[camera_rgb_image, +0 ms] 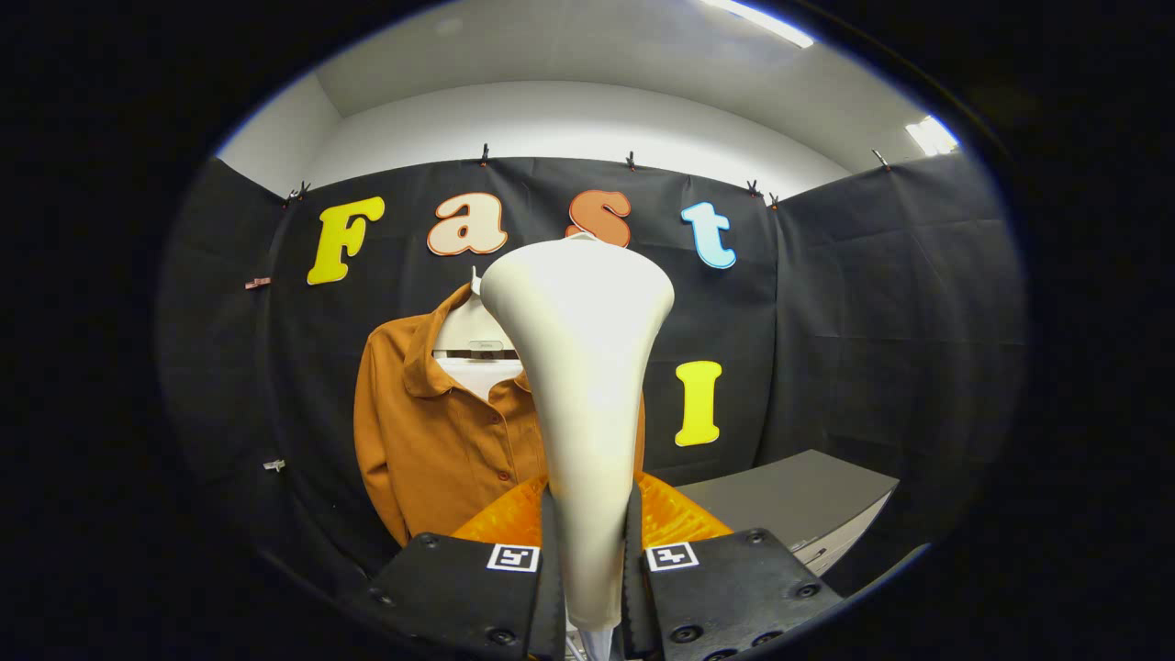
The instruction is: Iron the clothes twice with a garment steamer, once on the left side and once on the right side.
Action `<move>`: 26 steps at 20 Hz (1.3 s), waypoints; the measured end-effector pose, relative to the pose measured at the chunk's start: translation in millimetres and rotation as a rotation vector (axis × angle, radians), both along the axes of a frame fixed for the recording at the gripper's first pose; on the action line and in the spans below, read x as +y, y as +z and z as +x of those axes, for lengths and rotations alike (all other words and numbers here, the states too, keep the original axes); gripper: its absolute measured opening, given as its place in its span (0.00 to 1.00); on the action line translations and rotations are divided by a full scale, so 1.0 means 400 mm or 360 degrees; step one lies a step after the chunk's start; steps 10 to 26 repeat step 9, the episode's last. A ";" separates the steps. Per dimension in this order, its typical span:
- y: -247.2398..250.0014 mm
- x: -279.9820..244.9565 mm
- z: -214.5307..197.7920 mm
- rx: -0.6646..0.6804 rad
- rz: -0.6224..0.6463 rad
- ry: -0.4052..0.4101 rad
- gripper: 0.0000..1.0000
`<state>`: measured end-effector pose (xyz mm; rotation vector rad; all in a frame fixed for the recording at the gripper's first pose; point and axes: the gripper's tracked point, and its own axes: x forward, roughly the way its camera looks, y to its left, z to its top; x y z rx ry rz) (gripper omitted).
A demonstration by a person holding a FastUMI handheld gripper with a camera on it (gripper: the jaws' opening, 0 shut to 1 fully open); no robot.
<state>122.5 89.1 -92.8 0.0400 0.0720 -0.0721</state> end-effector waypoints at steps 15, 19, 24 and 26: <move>-0.001 -0.008 0.011 0.0004 -0.0006 -0.0004 0.27; -0.001 -0.008 0.011 0.0004 -0.0006 -0.0004 0.27; -0.001 -0.008 0.011 0.0004 -0.0006 -0.0004 0.27; -0.001 -0.008 0.011 0.0004 -0.0006 -0.0004 0.27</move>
